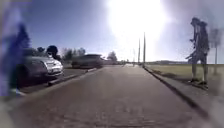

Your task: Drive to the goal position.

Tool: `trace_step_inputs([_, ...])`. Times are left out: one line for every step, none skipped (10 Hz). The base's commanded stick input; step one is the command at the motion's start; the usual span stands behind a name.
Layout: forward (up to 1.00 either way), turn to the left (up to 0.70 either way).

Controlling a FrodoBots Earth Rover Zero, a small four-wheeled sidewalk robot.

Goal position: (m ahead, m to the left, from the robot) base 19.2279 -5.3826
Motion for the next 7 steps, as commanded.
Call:
trace_step_inputs([1.0,0.0])
trace_step_inputs([1.0,0.0])
trace_step_inputs([1.0,0.0])
trace_step_inputs([1.0,0.0])
trace_step_inputs([1.0,-0.16])
trace_step_inputs([1.0,-0.32])
trace_step_inputs([1.0,-0.4])
